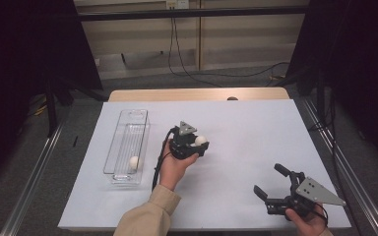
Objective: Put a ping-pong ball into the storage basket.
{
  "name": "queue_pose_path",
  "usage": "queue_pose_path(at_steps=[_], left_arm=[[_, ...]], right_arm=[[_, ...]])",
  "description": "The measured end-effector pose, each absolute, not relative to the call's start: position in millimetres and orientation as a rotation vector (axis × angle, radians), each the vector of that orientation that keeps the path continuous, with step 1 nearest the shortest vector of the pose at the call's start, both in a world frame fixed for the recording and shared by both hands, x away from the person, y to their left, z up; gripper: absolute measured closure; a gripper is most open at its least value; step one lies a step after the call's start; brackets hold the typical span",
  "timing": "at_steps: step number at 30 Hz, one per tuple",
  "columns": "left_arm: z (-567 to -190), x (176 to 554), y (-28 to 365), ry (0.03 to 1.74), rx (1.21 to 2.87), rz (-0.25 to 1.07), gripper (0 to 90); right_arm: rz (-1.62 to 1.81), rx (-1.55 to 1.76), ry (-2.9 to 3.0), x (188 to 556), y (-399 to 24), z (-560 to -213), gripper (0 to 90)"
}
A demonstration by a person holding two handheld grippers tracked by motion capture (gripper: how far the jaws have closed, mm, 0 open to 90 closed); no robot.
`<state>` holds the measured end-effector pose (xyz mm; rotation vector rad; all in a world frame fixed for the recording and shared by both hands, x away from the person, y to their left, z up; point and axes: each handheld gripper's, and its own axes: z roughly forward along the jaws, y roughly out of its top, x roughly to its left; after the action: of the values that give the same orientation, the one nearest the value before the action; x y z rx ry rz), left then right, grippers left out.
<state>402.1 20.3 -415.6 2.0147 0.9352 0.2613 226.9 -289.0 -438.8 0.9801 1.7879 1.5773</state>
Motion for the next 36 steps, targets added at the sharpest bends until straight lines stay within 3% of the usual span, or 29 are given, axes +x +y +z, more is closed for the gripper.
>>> queue_pose_path(at_steps=[36], left_arm=[[-411.7,403.3,40.2,0.975,1.994,0.29,51.1]], right_arm=[[1.577,0.981,1.788,226.9,-288.9,-438.8,1.9]])
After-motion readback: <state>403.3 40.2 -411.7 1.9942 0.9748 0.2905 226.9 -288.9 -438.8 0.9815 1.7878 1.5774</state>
